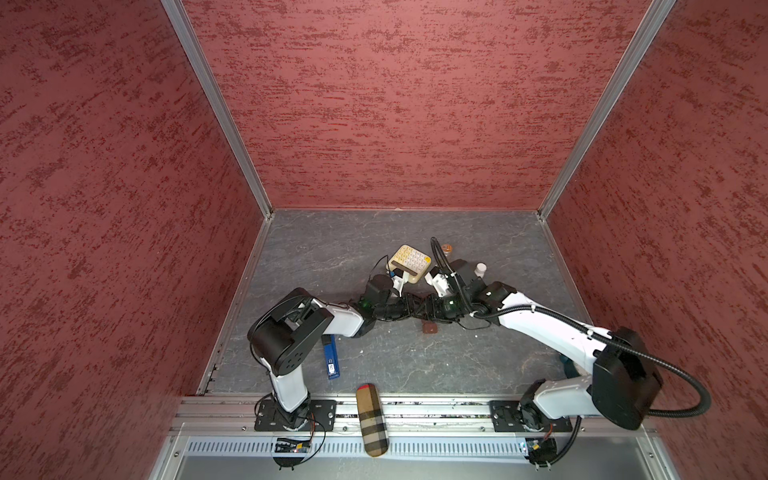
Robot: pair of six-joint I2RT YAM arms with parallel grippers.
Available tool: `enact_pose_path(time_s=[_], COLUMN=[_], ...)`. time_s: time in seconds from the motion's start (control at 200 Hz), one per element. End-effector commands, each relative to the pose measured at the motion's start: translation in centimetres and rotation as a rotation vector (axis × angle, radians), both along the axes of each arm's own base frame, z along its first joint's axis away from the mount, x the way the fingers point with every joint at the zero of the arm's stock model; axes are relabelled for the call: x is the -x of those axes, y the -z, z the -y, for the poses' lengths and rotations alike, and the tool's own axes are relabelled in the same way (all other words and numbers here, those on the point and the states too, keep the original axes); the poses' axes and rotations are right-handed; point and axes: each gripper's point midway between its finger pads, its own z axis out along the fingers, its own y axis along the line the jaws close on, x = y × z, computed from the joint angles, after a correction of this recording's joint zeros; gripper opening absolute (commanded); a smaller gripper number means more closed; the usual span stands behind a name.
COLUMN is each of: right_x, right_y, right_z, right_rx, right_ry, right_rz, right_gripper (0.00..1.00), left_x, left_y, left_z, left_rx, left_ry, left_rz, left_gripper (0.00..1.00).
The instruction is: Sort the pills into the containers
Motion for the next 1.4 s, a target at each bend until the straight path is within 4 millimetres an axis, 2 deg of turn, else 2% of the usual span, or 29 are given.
enact_pose_path(time_s=[0.0, 0.115, 0.341, 0.716, 1.102, 1.398], right_x=[-0.4, -0.3, -0.6, -0.6, -1.7, -3.0], right_y=[-0.5, -0.2, -1.4, -0.6, -2.8, -4.9], right_z=[-1.1, -1.2, -0.7, -1.4, 1.5, 4.6], right_rx=[-0.064, -0.065, -0.044, -0.079, 0.089, 0.14], right_ry=[-0.012, -0.018, -0.009, -0.006, 0.046, 0.127], right_rz=[0.005, -0.001, 0.04, 0.017, 0.118, 0.188], right_gripper=[0.41, 0.4, 0.41, 0.4, 0.45, 0.47], left_x=[0.0, 0.0, 0.0, -0.1, -0.2, -0.5], left_y=[0.1, 0.1, 0.3, 0.3, 1.0, 2.3], left_z=[-0.1, -0.1, -0.1, 0.0, -0.3, -0.3], left_rx=[0.012, 0.012, 0.008, 0.01, -0.02, -0.075], left_ry=[0.004, 0.005, 0.005, 0.006, -0.002, -0.001], left_rz=[0.006, 0.006, 0.0, -0.002, -0.011, -0.017], left_gripper=[0.08, 0.08, 0.08, 0.08, 0.1, 0.13])
